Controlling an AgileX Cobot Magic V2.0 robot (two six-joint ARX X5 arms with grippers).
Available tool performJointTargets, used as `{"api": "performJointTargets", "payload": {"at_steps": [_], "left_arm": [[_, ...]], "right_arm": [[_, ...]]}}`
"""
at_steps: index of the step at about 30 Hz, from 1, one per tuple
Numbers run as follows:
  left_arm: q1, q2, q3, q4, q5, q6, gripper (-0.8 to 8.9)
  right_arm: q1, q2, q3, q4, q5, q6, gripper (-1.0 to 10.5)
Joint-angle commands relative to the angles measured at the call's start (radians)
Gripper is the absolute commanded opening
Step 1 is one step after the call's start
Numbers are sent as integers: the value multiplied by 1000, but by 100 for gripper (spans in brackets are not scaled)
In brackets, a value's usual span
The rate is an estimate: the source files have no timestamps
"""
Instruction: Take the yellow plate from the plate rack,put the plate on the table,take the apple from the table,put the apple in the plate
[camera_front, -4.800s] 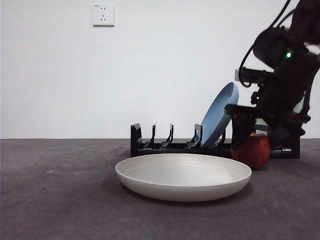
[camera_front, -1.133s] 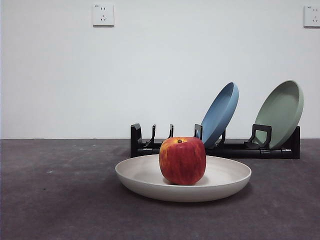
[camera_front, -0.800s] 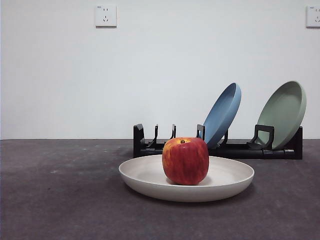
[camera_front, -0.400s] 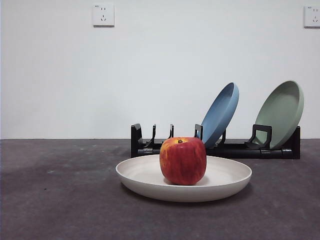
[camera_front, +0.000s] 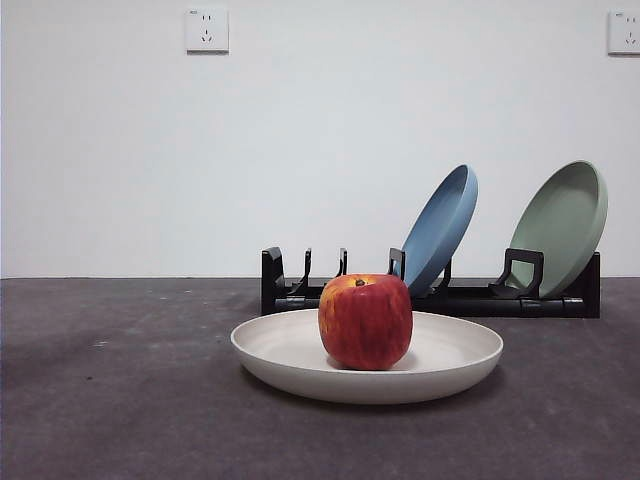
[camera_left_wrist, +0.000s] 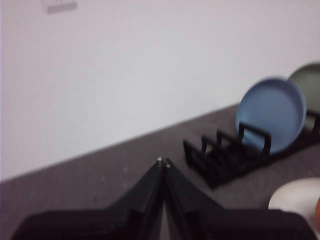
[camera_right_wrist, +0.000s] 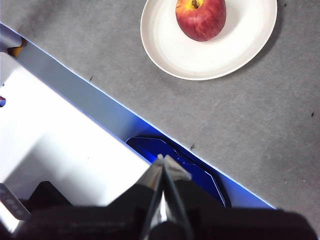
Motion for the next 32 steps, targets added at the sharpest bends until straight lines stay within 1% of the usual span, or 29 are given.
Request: {"api": "performJointTargets", "payload": {"at_steps": [1,3,7,12,17,23,27,32], "left_arm": [[31,-74,-89,26,-7,-45,-3],[54,-119,-148,25,-29,-66,-3],[82,-177,-233,22,-30,-80,-3],[101,-226,-306,18,-30,-128,-3],[101,-253,-349,-2,-40,-152,-3],[101,-301,-390,-68,-41,-220,-3],[101,-301,-390,-121,-39,-238,-3],[101,-301,-390,-117,-46,-247,-3]], "right_arm": [[2,-1,-7,5,2,6,0],[2,-1,-7,5,2,6,0],[2,-1,-7,5,2,6,0],[2,-1,-7,5,2,6,0],[2,-1,-7,5,2,6,0],[2,-1,-7,5,2,6,0],[2,-1,-7,5,1,6,0],[2,-1,-7,5,2,6,0]]}}
